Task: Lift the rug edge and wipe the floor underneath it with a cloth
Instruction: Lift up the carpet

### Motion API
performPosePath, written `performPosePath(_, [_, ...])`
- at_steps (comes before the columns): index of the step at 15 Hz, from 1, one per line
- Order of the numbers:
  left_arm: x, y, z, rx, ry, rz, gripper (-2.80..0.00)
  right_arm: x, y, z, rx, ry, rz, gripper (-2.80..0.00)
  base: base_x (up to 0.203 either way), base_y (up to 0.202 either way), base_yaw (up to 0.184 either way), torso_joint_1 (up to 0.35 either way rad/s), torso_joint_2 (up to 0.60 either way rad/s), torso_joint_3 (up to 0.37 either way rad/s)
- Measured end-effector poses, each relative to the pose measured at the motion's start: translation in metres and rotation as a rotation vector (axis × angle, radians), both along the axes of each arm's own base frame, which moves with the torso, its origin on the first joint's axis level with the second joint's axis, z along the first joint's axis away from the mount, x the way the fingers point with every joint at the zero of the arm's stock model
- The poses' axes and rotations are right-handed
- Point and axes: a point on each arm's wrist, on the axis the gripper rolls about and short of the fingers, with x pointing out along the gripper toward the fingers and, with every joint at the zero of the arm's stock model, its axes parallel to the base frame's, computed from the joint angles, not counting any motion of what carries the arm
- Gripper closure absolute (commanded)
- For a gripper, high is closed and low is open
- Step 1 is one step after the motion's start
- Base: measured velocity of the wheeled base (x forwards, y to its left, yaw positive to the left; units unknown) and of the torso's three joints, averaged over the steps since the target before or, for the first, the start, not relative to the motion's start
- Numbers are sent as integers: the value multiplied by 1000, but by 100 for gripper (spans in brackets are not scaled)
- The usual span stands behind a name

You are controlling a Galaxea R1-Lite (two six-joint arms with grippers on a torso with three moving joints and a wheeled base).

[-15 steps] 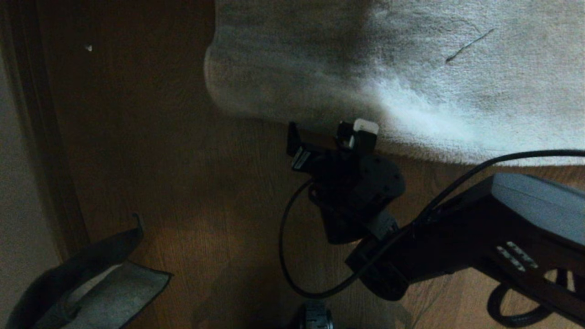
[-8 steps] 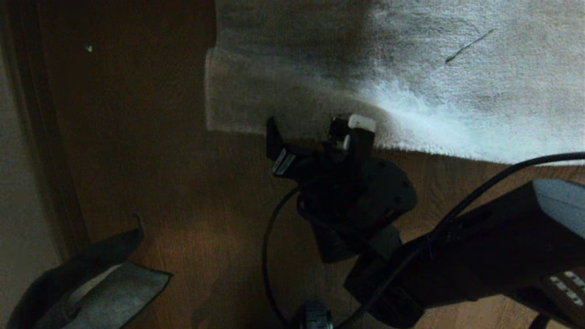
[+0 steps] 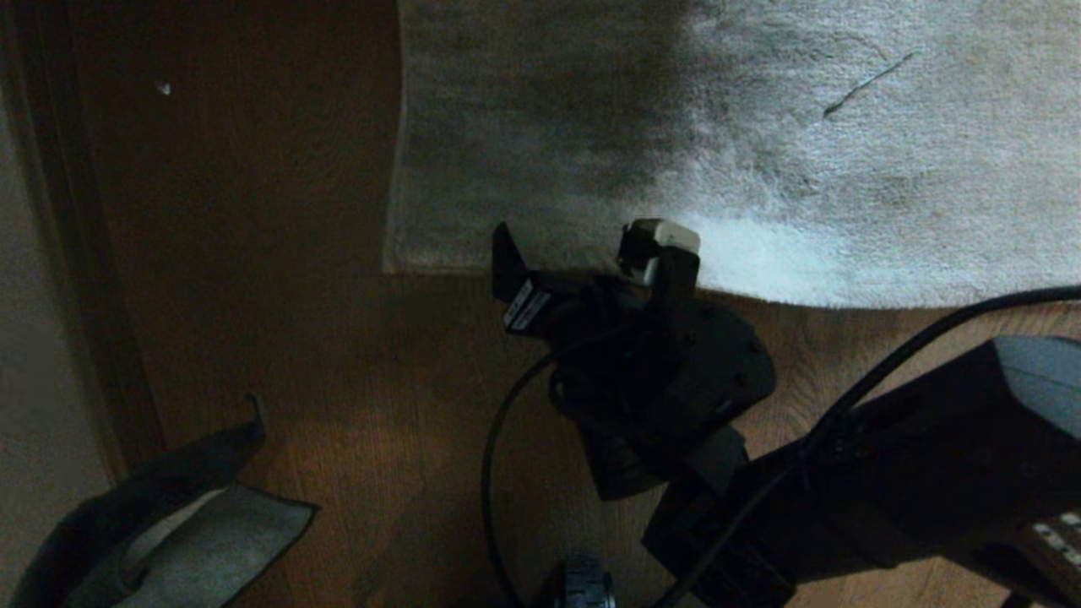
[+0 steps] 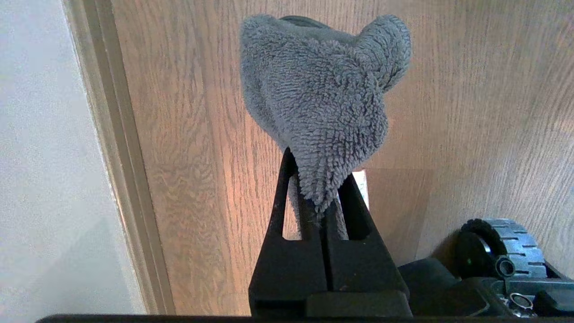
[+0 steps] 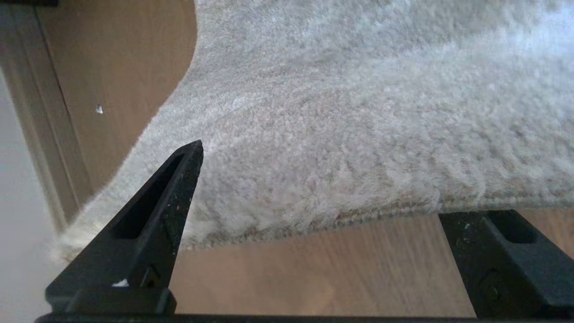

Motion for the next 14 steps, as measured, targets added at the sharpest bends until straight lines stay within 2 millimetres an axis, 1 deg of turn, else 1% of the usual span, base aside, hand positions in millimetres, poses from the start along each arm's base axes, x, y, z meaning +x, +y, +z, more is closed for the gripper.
performPosePath(6, [0, 0, 0, 0, 0, 0, 0, 7, 3, -15, 139, 76, 58, -280, 0, 0, 0, 0, 0, 0])
performPosePath(9, [0, 0, 0, 0, 0, -1, 0, 16, 2, -23, 207, 109, 72, -280, 0, 0, 0, 0, 0, 0])
performPosePath(14, [0, 0, 0, 0, 0, 0, 0, 34, 2, -32, 384, 157, 112, -280, 0, 0, 0, 0, 0, 0])
